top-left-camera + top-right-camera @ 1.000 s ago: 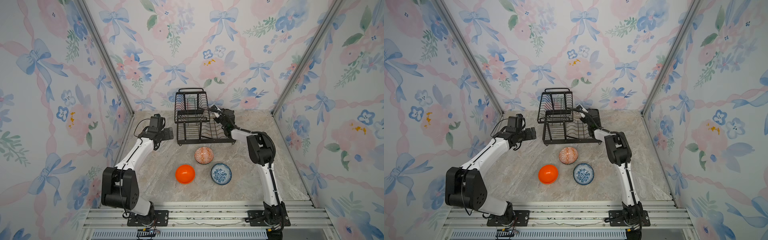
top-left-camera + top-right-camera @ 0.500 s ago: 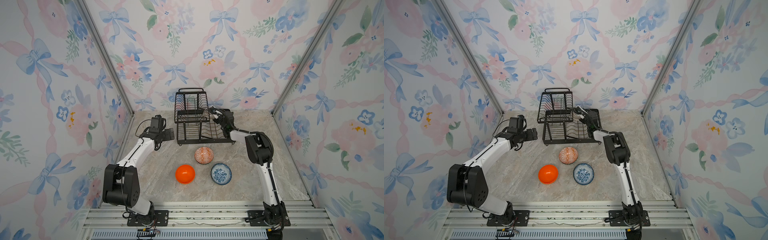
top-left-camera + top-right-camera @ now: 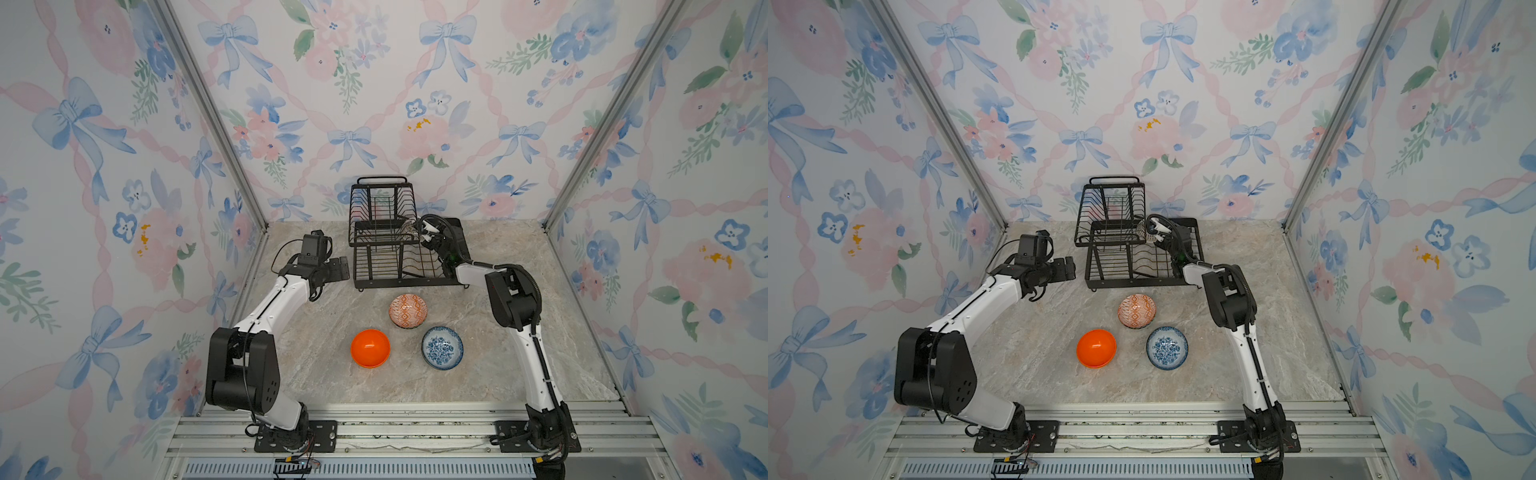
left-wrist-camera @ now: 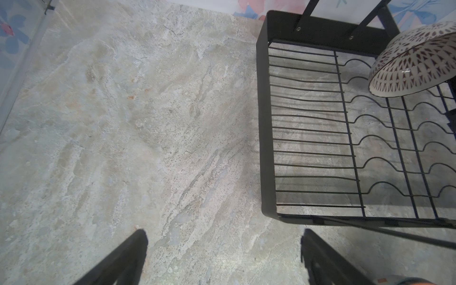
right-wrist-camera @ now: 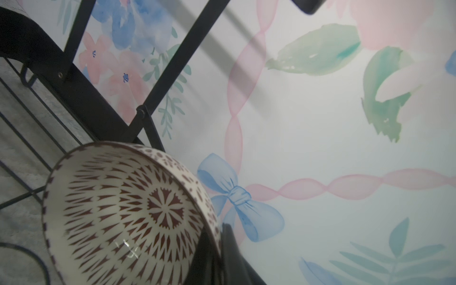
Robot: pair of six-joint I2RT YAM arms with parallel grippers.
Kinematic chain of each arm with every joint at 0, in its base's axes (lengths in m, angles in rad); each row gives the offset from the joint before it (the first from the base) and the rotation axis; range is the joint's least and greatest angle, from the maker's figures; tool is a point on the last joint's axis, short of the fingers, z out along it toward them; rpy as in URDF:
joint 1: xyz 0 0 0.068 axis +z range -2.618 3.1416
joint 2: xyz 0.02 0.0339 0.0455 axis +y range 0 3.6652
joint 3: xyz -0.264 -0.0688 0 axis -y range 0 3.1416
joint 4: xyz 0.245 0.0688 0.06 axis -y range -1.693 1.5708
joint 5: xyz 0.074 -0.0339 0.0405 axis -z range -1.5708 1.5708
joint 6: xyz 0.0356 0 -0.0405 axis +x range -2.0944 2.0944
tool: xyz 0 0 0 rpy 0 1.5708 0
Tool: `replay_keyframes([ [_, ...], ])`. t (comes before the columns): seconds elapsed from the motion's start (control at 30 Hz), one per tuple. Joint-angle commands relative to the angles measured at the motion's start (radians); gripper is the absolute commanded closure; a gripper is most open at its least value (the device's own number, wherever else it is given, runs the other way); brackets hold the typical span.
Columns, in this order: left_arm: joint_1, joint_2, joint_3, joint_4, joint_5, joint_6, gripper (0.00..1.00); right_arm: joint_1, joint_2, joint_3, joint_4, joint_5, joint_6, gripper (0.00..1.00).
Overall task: Load bowls into a dish rack
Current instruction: Place the bowl in the dish rack.
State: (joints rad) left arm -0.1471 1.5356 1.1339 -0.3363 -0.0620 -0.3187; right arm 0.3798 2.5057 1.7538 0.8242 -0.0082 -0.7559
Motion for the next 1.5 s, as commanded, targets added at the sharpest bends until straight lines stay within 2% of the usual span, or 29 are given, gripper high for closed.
replay_keyframes([
  [0.0, 0.006, 0.016, -0.012, 0.017, 0.011, 0.002, 0.02, 0.032, 0.016, 0.01, 0.091, -0.029, -0.02, 1.0],
  [0.37, 0.003, 0.027, -0.007, 0.02, 0.014, 0.003, 0.02, 0.055, 0.041, 0.04, 0.106, -0.032, 0.018, 1.0],
  [0.57, 0.0, 0.037, -0.002, 0.02, 0.015, 0.006, 0.02, 0.071, 0.041, 0.006, 0.117, -0.021, 0.008, 1.0],
  [0.83, -0.002, 0.044, 0.001, 0.023, 0.017, 0.01, 0.02, 0.084, 0.042, -0.025, 0.16, 0.053, -0.033, 1.0],
  [1.47, -0.001, 0.038, -0.022, 0.028, 0.008, 0.013, 0.02, 0.082, 0.005, -0.117, 0.214, 0.065, 0.006, 1.0],
])
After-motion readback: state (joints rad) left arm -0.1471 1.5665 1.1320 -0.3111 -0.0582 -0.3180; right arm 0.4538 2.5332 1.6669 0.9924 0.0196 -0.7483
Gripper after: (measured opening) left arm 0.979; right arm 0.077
